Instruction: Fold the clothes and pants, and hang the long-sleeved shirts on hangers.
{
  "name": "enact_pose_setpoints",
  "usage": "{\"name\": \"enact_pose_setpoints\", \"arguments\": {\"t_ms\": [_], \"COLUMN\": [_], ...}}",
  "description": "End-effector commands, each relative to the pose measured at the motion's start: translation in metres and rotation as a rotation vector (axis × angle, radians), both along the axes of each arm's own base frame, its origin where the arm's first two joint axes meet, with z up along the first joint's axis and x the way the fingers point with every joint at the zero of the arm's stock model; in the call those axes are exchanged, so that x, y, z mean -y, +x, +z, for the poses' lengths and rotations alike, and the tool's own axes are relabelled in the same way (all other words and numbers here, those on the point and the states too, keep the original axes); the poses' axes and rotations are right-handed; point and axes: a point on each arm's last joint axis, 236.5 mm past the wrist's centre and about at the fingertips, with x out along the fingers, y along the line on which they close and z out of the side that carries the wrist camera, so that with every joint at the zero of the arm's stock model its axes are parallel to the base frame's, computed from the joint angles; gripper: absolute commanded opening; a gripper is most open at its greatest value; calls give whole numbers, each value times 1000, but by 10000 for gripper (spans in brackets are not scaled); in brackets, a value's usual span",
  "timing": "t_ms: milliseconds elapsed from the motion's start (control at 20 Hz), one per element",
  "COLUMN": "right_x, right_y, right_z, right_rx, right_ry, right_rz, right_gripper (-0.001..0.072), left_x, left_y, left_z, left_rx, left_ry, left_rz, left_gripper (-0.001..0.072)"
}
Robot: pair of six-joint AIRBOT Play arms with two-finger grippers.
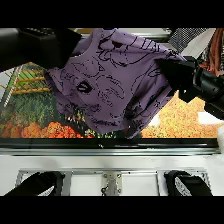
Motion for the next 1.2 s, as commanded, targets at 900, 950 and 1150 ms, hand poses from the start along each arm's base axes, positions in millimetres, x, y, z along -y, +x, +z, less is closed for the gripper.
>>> {"name": "enact_pose_setpoints", "arguments": {"t_ms": [900,950,1150], "right_x": [286,306,372], "right_y": [-8,-21,-74], "right_z": [60,68,88], "right_rx": [223,236,270], "right_ry": [-207,-202,-152], "right_rz": [-1247,-1346,-1697], "right_gripper": [21,21,21], "left_x": [-30,-29,-27], "left_y": [41,42,44], "left_z": [-71,-68,-62], "left_rx": [-56,-44,-20], "left_ry": [158,151,137], "left_rz": [179,178,174], "left_gripper": [20,20,20]}}
